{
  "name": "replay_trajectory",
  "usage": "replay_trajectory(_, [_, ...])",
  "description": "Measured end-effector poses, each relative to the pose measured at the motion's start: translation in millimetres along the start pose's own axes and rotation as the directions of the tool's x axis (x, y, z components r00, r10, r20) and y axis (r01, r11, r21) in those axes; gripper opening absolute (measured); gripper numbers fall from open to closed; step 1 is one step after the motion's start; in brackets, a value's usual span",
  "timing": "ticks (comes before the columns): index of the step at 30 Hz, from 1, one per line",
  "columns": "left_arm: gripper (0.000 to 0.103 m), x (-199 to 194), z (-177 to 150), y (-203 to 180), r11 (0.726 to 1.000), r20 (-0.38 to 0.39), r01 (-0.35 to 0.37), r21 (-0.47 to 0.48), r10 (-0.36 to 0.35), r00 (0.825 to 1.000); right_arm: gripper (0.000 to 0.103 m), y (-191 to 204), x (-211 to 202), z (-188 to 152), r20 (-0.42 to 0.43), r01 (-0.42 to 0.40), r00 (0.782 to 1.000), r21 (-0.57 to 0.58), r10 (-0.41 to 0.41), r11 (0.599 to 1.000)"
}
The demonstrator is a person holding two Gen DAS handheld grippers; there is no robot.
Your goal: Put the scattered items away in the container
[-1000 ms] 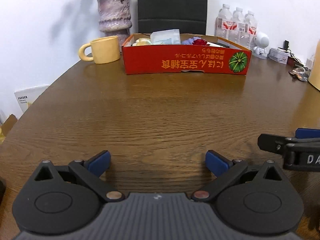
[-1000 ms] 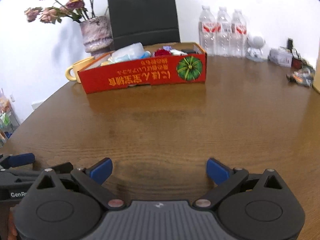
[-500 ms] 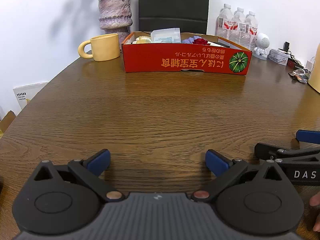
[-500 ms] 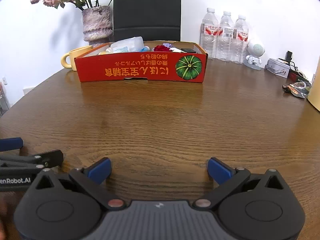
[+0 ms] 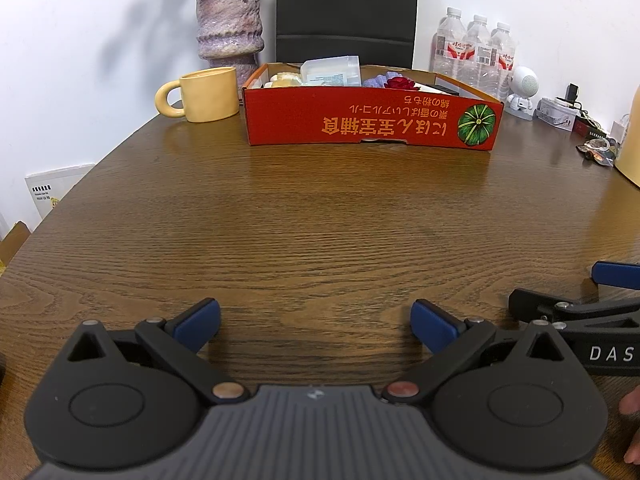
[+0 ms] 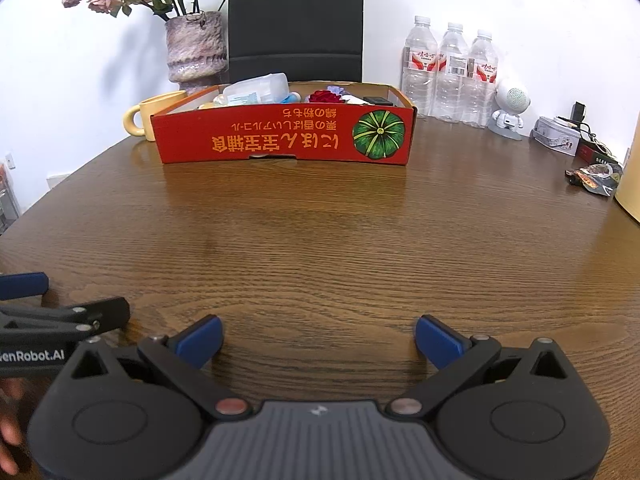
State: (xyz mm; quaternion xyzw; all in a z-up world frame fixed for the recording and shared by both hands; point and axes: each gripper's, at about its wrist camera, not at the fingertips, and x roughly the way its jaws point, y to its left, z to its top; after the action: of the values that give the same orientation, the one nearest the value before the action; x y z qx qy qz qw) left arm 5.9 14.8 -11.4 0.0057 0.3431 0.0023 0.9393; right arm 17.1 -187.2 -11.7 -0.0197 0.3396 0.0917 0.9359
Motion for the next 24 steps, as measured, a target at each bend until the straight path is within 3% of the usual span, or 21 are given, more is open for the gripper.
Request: replay_trajectory(24, [0.103, -1.7, -1.0, -1.7, 1.0, 0.0, -0.018, -0.014, 0.018, 1.0, 0.103, 0.7, 0.4, 0.6, 0.0, -0.002, 1.0, -0.001, 0.002, 1.0])
